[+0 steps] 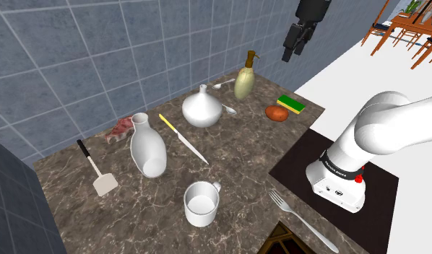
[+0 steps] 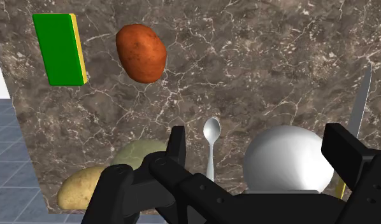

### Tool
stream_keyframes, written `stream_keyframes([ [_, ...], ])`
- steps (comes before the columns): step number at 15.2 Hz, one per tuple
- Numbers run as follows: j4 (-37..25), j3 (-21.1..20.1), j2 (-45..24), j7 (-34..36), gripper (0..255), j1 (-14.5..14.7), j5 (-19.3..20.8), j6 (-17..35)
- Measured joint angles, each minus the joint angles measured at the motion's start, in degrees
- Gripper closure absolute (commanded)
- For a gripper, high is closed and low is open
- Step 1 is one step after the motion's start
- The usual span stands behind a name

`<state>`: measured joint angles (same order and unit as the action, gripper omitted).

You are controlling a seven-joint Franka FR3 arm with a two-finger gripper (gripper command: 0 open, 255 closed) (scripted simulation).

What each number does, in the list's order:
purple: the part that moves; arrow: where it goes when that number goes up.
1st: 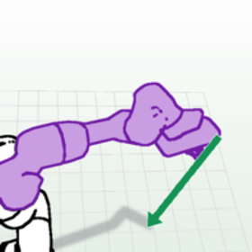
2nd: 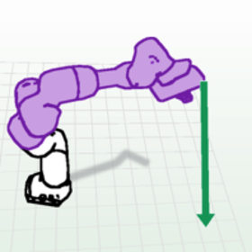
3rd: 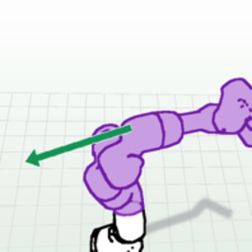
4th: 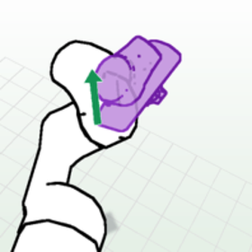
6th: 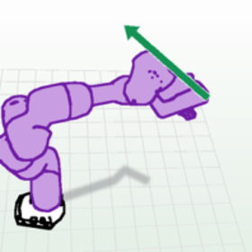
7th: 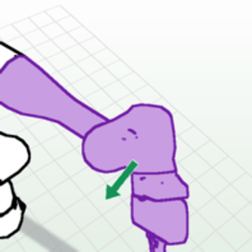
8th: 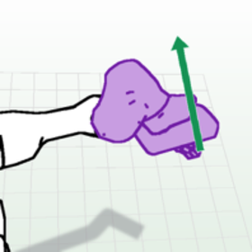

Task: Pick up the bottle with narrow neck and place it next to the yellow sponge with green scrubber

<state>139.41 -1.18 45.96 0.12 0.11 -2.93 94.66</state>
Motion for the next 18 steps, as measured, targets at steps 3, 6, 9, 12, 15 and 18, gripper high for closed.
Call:
stream_keyframes([
  [3,-0.2,-1.5,-1.1,1.5,0,0.6,-0.9,0.9],
  [6,-0.7,-4.8,-3.7,4.8,0,1.8,-2.9,2.9],
  [9,-2.3,-8.5,-7.6,8.5,0,3.0,-4.8,5.2],
  [12,-5.2,-12.0,-12.5,12.1,0,3.9,-6.0,7.4],
  [15,-7.9,-15.6,-17.1,16.0,0,4.7,-6.8,9.5],
  [18,-11.4,-18.5,-22.0,19.3,0,5.0,-6.6,10.9],
])
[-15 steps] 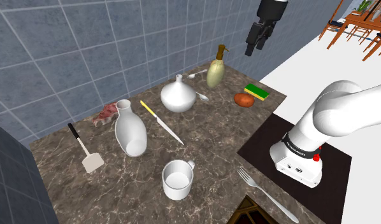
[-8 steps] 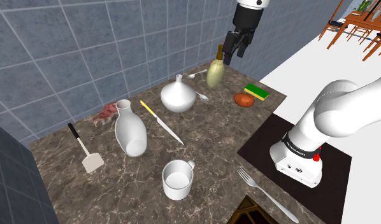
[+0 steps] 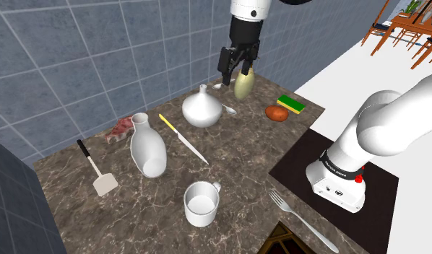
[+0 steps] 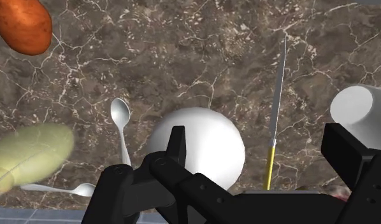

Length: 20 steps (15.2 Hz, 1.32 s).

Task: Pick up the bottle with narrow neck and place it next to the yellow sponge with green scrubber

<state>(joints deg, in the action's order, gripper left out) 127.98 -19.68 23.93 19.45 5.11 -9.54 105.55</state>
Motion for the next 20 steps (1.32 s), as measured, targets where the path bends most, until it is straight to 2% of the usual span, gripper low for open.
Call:
stream_keyframes([
  [5,-6.8,-5.5,-9.4,7.1,0,0.8,1.8,2.4],
  [11,-17.4,-10.6,-22.2,15.7,0,2.4,7.2,3.3],
  [16,-28.8,-13.0,-34.4,23.4,0,6.1,13.8,1.9],
  [20,-39.6,-13.3,-44.8,28.7,0,11.3,19.3,-0.4],
])
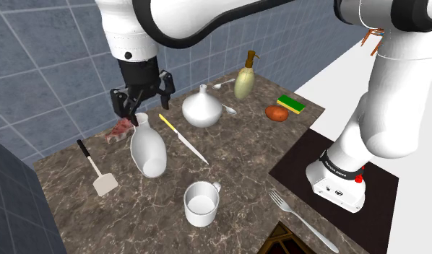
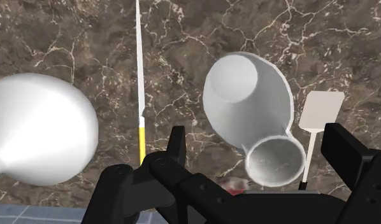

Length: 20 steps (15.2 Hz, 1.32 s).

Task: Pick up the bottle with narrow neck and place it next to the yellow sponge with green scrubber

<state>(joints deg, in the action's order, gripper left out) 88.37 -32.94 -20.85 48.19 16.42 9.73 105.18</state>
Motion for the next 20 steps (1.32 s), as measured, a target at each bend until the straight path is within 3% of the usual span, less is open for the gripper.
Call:
stream_keyframes([
  [1,-3.5,0.3,-2.8,0.8,0,1.4,1.3,-1.1],
  [3,-4.2,0.4,-4.2,1.6,0,2.2,2.0,-0.7],
  [15,-0.9,0.8,-5.4,2.2,0,2.3,2.8,3.7],
  [16,-0.9,0.8,-5.4,2.2,255,2.3,2.8,3.7],
  [20,-0.9,0.8,-5.4,2.2,255,2.3,2.8,3.7],
])
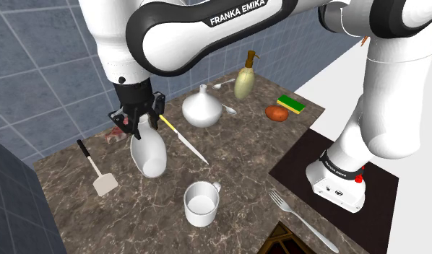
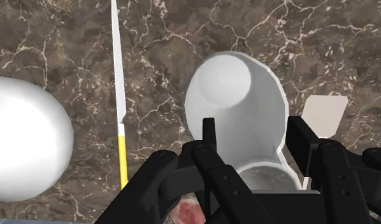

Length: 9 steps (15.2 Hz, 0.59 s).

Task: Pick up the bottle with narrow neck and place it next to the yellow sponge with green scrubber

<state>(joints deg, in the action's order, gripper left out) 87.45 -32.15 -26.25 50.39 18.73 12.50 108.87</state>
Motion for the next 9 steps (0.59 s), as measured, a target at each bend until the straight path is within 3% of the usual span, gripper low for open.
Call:
stream_keyframes([
  [9,-1.1,-0.1,0.4,-0.1,255,0.1,-0.2,-1.4],
])
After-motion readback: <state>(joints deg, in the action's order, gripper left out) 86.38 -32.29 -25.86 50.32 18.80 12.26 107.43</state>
